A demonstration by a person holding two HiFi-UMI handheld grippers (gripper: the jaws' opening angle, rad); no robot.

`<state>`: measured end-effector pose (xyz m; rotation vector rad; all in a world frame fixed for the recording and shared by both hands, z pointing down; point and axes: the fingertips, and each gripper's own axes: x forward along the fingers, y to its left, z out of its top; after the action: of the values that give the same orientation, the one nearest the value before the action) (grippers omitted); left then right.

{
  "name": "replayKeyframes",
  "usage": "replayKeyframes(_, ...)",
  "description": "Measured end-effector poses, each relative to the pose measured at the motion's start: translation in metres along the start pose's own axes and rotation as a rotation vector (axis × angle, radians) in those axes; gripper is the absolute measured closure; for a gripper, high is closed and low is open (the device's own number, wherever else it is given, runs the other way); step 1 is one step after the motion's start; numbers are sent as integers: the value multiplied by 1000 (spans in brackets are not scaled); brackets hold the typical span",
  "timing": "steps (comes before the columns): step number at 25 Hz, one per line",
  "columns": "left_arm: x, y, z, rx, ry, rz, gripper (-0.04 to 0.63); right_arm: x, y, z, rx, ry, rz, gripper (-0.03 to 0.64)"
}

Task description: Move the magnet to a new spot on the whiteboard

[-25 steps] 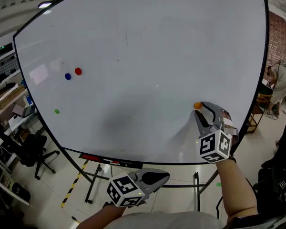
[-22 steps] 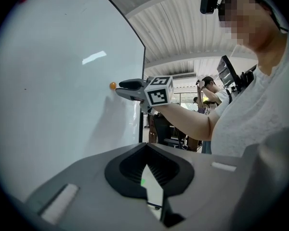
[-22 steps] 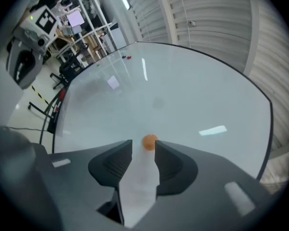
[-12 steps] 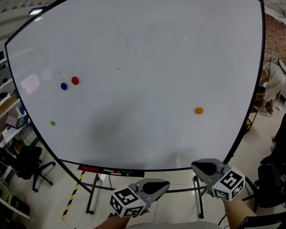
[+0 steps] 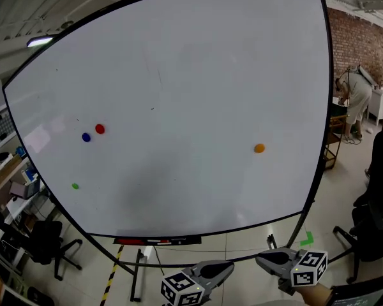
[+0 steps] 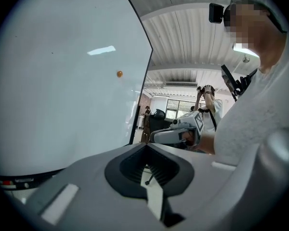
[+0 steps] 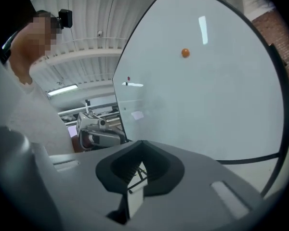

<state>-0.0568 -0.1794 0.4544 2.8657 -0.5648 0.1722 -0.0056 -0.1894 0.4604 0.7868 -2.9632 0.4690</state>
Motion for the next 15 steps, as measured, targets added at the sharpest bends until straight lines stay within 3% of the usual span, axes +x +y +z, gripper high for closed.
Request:
replayKeyframes(6, 7, -69, -23, -12, 37, 2, 615, -44, 60, -17, 10, -33, 79, 614)
replayKeyframes(15, 28, -226, -54, 5, 100, -60, 615, -155, 142, -73, 78, -35, 60, 614)
